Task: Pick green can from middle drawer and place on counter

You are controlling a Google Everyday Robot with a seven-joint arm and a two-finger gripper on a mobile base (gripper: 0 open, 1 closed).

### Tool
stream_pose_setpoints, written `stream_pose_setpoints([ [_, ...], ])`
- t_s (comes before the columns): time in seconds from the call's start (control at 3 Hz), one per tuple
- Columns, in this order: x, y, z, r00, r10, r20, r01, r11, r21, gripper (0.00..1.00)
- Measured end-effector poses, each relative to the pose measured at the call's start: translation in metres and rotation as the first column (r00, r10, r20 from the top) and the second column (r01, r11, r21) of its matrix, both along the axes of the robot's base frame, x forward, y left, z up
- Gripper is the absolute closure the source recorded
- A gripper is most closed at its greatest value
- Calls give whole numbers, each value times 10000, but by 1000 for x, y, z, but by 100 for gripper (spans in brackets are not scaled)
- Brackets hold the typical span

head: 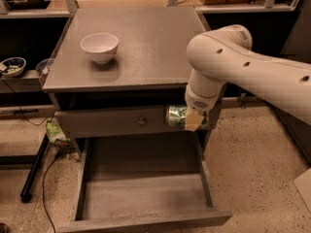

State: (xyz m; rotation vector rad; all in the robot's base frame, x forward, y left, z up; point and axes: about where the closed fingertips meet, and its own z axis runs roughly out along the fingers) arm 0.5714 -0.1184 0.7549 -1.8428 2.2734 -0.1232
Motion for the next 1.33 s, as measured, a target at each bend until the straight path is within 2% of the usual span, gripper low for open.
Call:
stream_pose_setpoints([
  [0.33, 18, -19, 22, 9988, -386, 293, 395, 9988, -307, 100],
  [0.67, 39, -41, 55, 9934, -863, 756, 912, 9938, -631, 100],
  [1.33, 69, -68, 107, 9810, -1322, 1418, 1486, 9825, -1122, 100],
])
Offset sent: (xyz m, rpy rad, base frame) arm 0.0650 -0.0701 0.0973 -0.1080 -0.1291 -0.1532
